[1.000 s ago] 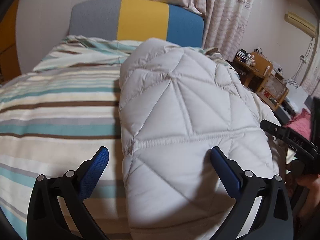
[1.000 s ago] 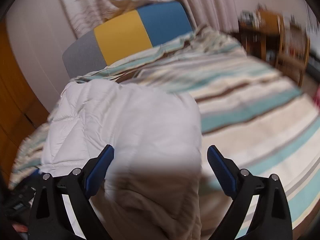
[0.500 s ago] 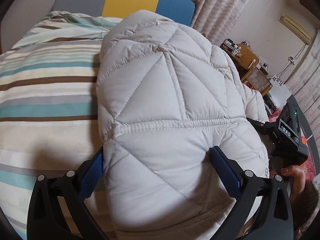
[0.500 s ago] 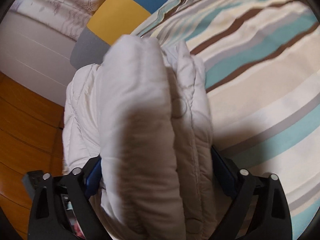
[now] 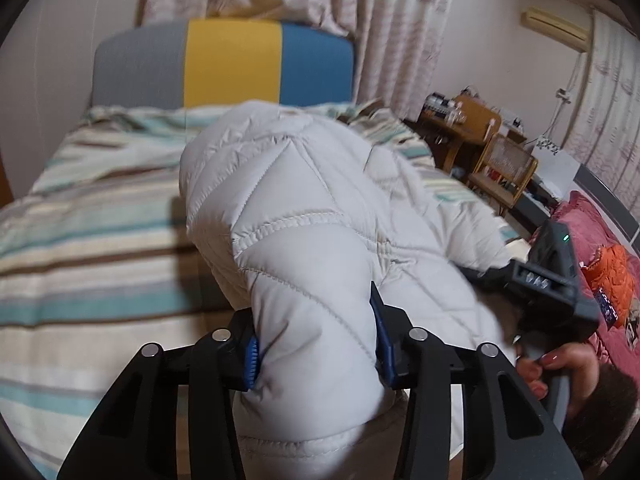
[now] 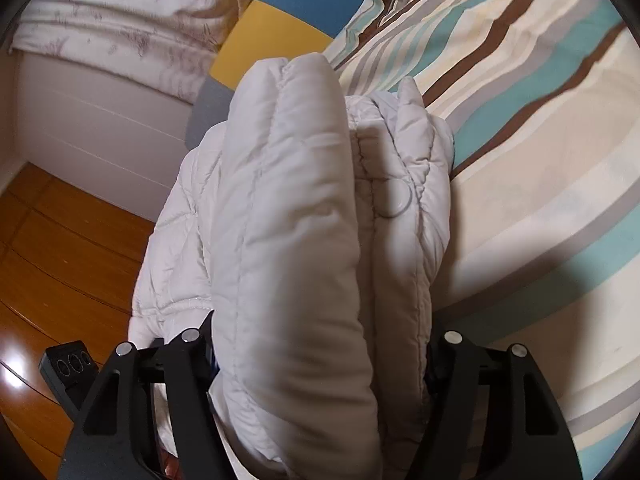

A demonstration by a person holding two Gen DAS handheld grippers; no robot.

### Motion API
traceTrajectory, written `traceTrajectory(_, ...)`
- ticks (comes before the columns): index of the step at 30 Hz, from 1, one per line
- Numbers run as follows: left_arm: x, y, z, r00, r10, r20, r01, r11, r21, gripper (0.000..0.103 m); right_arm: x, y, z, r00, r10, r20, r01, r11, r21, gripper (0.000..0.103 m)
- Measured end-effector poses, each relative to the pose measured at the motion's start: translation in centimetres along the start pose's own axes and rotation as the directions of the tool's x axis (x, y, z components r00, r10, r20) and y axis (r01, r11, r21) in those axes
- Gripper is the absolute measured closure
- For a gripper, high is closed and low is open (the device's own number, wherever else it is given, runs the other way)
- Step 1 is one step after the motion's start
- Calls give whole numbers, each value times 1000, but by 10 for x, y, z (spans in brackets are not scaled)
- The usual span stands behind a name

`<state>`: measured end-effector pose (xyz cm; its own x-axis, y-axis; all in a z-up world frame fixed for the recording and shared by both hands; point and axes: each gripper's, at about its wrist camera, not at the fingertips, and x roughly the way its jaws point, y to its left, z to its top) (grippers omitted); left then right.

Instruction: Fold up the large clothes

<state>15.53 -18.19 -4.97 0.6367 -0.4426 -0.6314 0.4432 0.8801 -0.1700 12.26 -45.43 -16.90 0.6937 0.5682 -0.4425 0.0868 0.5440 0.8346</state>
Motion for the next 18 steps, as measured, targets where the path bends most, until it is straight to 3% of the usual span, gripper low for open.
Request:
traceTrajectory(5, -28, -2, 4, 996, 26, 84, -32, 997, 72, 62, 13, 10, -17, 996, 90, -7, -89, 996, 20, 35)
traceTrajectory(10, -54, 12, -2, 985, 81, 155, -99, 989, 109, 62, 36, 35, -33, 992, 117, -42, -119, 992, -42, 36)
traceTrajectory(18, -91, 79, -30, 960, 202, 191, -204, 979, -8, 62, 93, 89, -49, 982, 120, -147, -145, 974, -175, 36)
